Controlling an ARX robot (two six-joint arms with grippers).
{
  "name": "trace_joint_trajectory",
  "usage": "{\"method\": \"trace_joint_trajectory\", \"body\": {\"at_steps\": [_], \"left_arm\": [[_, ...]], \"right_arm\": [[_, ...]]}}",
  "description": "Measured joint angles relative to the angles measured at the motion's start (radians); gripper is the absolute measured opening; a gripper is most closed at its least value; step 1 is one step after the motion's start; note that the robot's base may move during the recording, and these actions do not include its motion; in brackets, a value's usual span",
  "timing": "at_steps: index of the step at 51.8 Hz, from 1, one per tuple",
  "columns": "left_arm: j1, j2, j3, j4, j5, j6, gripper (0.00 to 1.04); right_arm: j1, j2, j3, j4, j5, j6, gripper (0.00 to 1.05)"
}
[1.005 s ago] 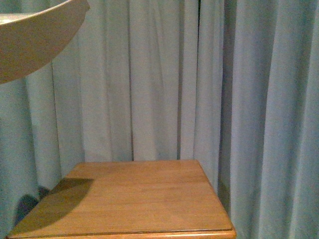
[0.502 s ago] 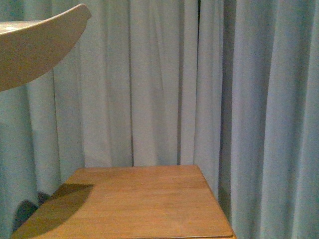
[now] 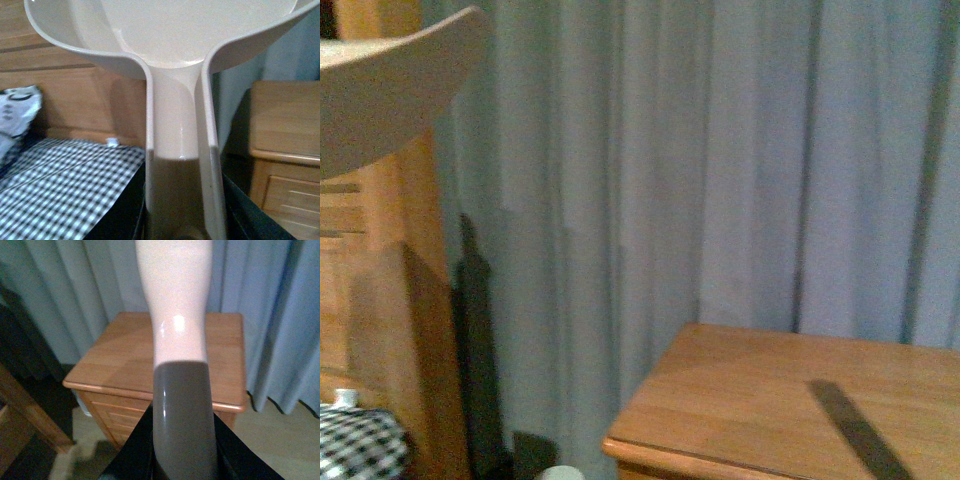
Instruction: Clean up trash
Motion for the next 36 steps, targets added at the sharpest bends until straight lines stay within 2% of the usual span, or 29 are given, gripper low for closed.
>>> {"method": "trace_joint_trajectory", "body": {"at_steps": [36], "left_arm": [[0.000, 0.002, 0.000, -0.001, 0.008, 0.000, 0.27]], "right_arm": [[0.000, -0.001, 0.001, 0.001, 0.005, 0.000, 0.20]]}}
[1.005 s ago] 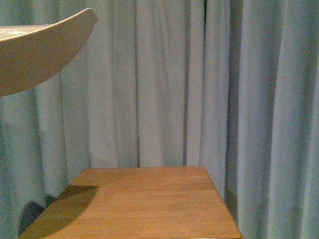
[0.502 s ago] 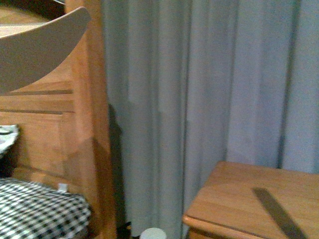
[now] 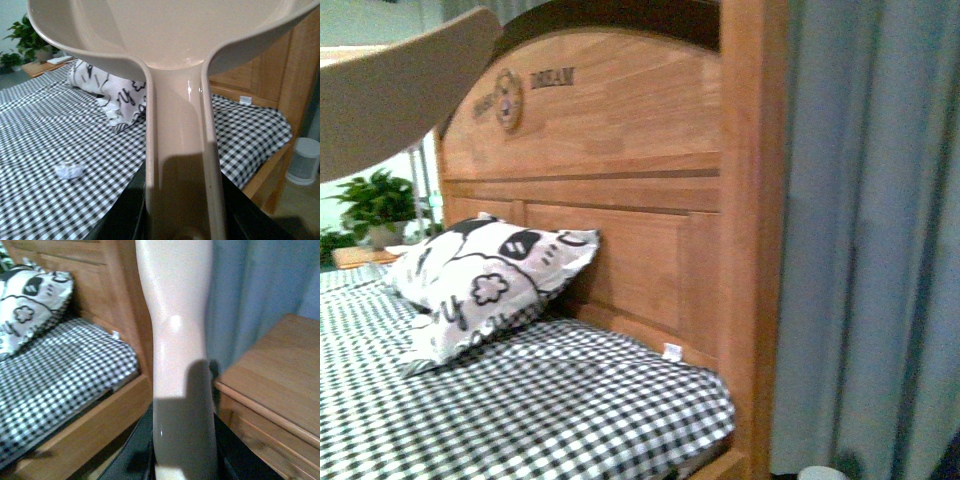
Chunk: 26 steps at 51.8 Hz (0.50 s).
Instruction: Clean up trash
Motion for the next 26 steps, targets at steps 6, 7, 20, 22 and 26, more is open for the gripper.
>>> {"method": "trace_joint_trajectory", "body": {"at_steps": [6, 7, 20, 22, 26], "left_arm": [[0.000, 0.001, 0.000, 0.000, -0.002, 0.000, 0.27], [0.000, 0.001, 0.000, 0.000, 0.000, 0.001, 0.27], [-0.001, 0.001, 0.000, -0.001, -0.003, 0.000, 0.27], [-0.001, 0.002, -0.001, -0.001, -0.002, 0.000, 0.27], [-0.001, 0.001, -0.001, -0.001, -0.002, 0.000, 0.27]], "right_arm": [[0.001, -0.001, 0.000, 0.000, 0.000, 0.000, 0.20], [0.001, -0.001, 0.000, 0.000, 0.002, 0.000, 0.20], [0.000, 0.000, 0.000, 0.000, -0.002, 0.000, 0.20], [0.000, 0.000, 0.000, 0.000, 0.000, 0.000, 0.20], [0.000, 0.000, 0.000, 0.000, -0.002, -0.001, 0.20]]}}
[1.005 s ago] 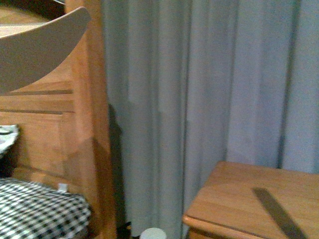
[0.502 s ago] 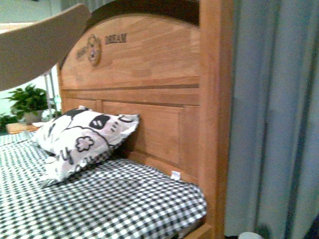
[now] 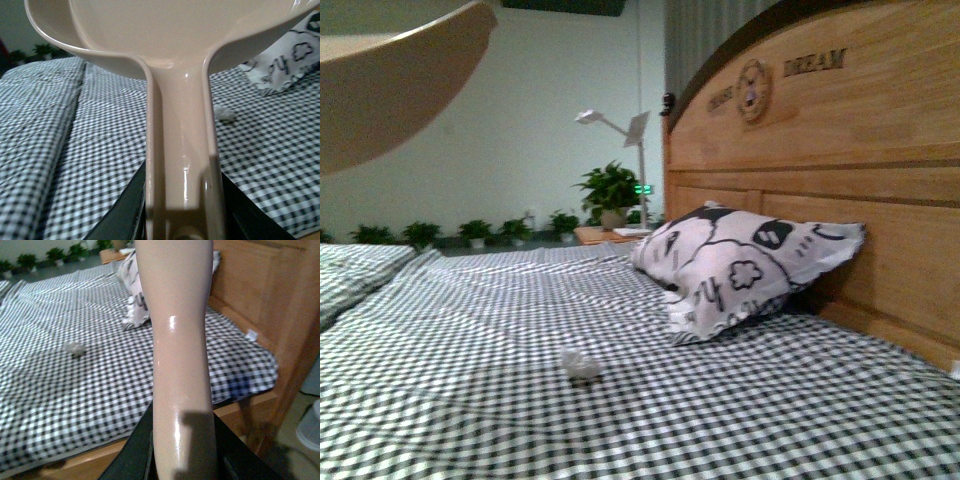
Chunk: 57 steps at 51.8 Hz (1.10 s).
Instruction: Clean up trash
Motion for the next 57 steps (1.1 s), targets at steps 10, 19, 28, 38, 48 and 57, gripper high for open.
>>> {"method": "trace_joint_trajectory", "body": {"at_steps": [10, 19, 28, 38, 48, 57], "left_arm": [[0.003, -0.008, 0.000, 0.000, -0.013, -0.006, 0.27], [0.001, -0.003, 0.000, 0.000, 0.009, -0.005, 0.27], [-0.003, 0.013, 0.025, -0.081, -0.022, -0.042, 0.27], [0.053, 0.147, 0.139, -0.388, 0.076, -0.112, 0.27], [0.185, 0.271, 0.201, -0.290, 0.230, -0.038, 0.27], [0.306, 0.475, 0.283, -0.207, 0.403, 0.175, 0.27]], "right_arm": [[0.002, 0.004, -0.001, -0.001, -0.008, -0.001, 0.20], [0.000, 0.006, -0.001, -0.001, 0.006, 0.000, 0.20], [0.001, -0.003, 0.000, -0.001, 0.000, 0.000, 0.20], [0.000, -0.002, 0.000, -0.001, 0.001, 0.000, 0.20], [0.000, -0.002, 0.000, -0.001, 0.002, 0.000, 0.20], [0.000, -0.002, 0.000, -0.001, 0.001, 0.000, 0.20]]}}
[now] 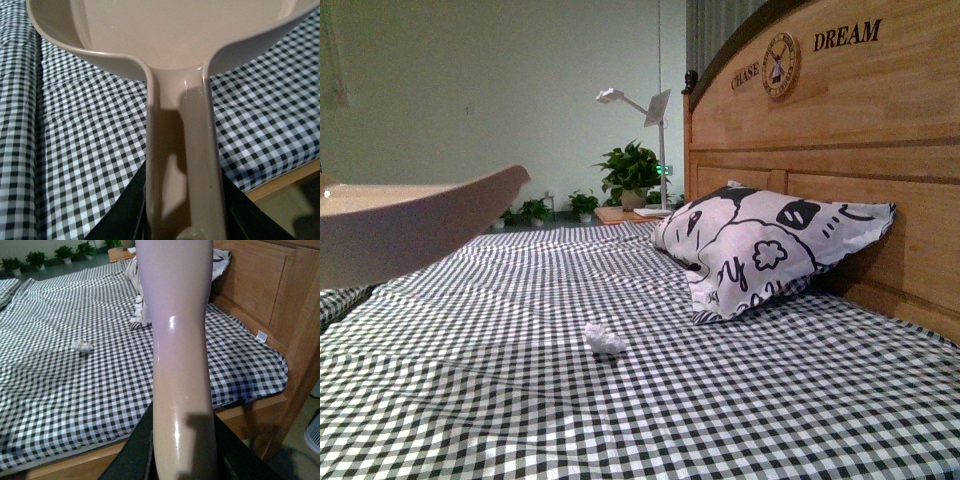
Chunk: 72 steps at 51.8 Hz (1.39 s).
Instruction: Clean up trash
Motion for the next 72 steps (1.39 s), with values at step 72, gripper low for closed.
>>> {"method": "trace_joint_trajectory", "body": {"at_steps": [72], "left_arm": [[0.023, 0.777, 0.392, 0.054, 0.147, 0.380, 0.27]], "right_arm": [[0.000, 0.000, 0.000, 0.000, 0.000, 0.000, 0.20]]}}
